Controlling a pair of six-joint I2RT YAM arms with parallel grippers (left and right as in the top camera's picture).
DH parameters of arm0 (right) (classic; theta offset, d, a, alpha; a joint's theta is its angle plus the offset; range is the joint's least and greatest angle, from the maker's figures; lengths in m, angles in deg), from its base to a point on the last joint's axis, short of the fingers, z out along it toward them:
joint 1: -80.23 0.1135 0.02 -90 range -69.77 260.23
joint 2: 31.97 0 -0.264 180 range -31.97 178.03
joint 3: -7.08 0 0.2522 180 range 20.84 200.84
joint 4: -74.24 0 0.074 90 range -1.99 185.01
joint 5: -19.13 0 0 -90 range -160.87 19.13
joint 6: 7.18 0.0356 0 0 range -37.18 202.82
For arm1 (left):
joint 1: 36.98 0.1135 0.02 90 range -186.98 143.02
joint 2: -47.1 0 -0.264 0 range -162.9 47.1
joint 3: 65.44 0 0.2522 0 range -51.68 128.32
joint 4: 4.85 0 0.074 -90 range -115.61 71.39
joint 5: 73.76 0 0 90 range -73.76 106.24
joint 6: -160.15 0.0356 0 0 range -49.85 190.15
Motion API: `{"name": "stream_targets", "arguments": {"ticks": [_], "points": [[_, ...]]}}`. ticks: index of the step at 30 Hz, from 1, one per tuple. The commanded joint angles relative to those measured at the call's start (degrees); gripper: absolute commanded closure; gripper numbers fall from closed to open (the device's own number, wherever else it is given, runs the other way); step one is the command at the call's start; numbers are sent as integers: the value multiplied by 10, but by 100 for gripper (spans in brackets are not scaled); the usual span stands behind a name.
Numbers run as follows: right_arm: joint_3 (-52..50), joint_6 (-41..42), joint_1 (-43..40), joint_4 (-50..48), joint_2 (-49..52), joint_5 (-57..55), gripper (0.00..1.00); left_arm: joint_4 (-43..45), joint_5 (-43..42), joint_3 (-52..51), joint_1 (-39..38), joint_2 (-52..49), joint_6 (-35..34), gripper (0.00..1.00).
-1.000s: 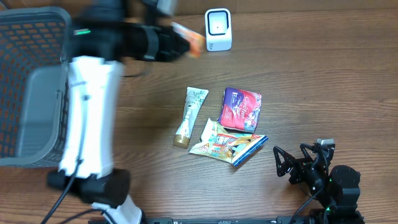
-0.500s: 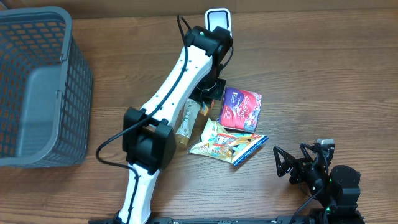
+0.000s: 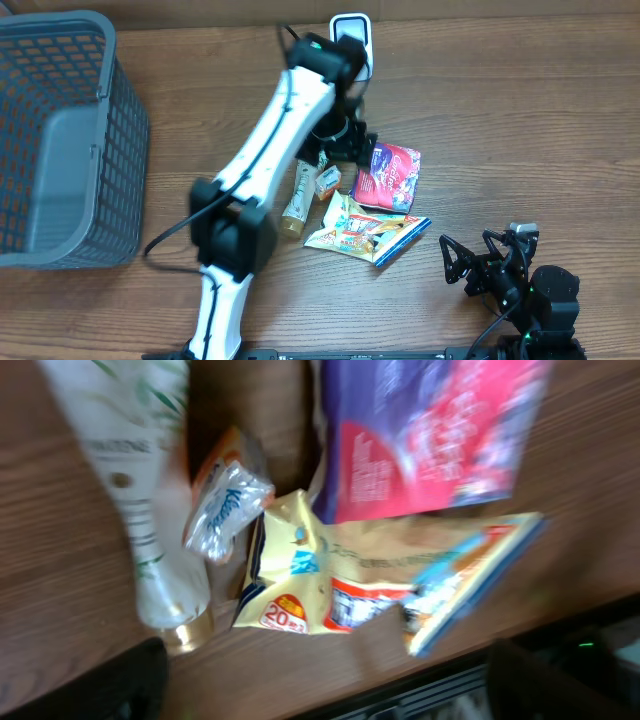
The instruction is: Scan the item barcode
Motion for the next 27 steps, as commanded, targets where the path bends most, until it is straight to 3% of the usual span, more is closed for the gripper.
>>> {"name": "stream_targets", "arguments": {"ticks": [1, 4, 9, 18, 20, 21, 24, 27], "points": [[-2, 0, 2, 9, -3, -4, 0, -2, -16, 50, 52, 162, 5, 0], [-2, 0, 2, 9, -3, -4, 0, -2, 59, 50, 126, 264, -52, 0], [-2, 0, 2, 14, -3, -4, 0, -2, 74, 50, 236, 360, -49, 0], [-2, 1, 2, -7, -3, -2, 0, -2, 104, 46, 277, 403, -32, 0], [-2, 41, 2, -61, -3, 29, 0, -2, 104, 46, 277, 401, -32, 1], [-2, 126, 2, -138, -3, 82, 0, -2, 104, 46, 277, 398, -32, 0], [-2, 273, 2, -249, -3, 148, 0, -2, 104, 46, 277, 390, -32, 0], [-2, 313, 2, -332, -3, 156, 0, -2, 104, 46, 277, 387, -32, 0]]}}
